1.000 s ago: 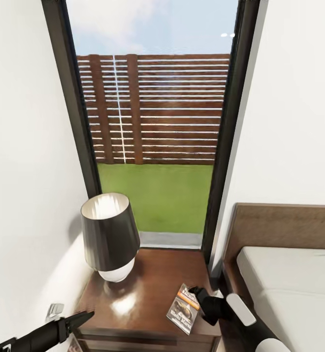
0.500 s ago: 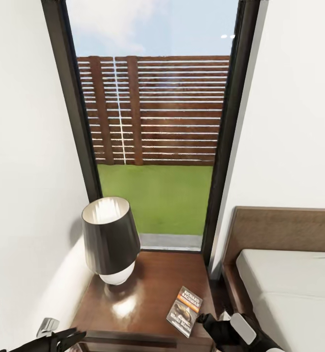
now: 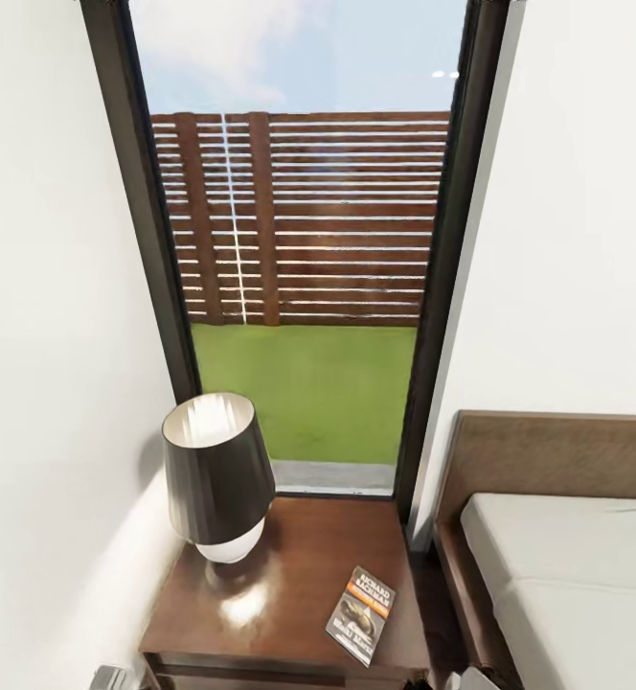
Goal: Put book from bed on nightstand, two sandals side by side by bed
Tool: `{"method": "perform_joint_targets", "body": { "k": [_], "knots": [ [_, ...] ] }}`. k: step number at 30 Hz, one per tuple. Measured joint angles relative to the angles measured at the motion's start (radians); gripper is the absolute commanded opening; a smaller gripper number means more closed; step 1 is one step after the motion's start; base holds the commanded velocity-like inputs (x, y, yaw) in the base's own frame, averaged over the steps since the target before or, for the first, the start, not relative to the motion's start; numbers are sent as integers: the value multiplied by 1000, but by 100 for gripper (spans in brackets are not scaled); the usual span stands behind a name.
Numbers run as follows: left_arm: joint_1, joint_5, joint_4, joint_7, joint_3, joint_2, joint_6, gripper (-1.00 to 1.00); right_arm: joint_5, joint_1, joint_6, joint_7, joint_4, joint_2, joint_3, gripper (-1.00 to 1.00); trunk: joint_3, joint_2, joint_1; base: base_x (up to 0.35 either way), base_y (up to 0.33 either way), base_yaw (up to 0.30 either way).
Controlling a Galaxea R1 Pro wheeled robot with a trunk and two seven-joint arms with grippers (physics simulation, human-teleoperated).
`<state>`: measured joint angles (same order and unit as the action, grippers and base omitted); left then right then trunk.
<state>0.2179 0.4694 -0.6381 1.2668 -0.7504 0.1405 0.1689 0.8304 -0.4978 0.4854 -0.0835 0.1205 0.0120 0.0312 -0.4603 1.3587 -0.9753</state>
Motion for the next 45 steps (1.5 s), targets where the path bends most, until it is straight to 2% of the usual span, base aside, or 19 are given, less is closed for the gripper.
{"method": "perform_joint_targets", "body": {
  "k": [6,10,14,15,18,19,23,28,32,38,45],
  "knots": [
    [0,23,72,-93,2,1,-37,100,-64,0,-88,35,-112,-9,2,100,19,-42,23,0,0,0],
    [0,31,108,-157,3,2,-57,100,-89,9,-132,46,-149,-16,1,100,31,-70,38,0,0,0],
    [0,60,154,-231,5,10,-80,100,-103,48,-172,51,-164,-19,1,100,44,-98,54,0,0,0],
    [0,84,184,-271,5,16,-95,100,-110,72,-190,52,-168,-19,1,100,47,-105,58,0,0,0],
    [0,116,234,-332,4,28,-123,100,-121,107,-217,53,-171,-20,1,100,56,-126,69,0,0,0],
    [0,116,235,-333,4,28,-124,100,-121,107,-218,53,-171,-20,1,100,60,-133,73,0,0,0],
    [0,136,297,-404,4,48,-157,100,-146,147,-258,54,-174,-21,1,100,72,-161,88,0,0,0],
    [0,145,361,-477,3,76,-176,100,-192,206,-321,52,-175,-22,0,100,88,-196,107,0,0,0],
    [-1,148,409,-536,3,88,-183,100,-219,252,-372,51,-175,-22,0,100,100,-224,123,0,0,0],
    [-1,149,467,-662,4,94,-187,100,-235,315,-420,50,-175,-22,0,100,119,-266,146,0,0,0],
    [-1,150,524,-809,4,93,-190,100,-241,344,-436,46,-175,-20,0,100,141,-315,173,0,0,0]
  ]
}}
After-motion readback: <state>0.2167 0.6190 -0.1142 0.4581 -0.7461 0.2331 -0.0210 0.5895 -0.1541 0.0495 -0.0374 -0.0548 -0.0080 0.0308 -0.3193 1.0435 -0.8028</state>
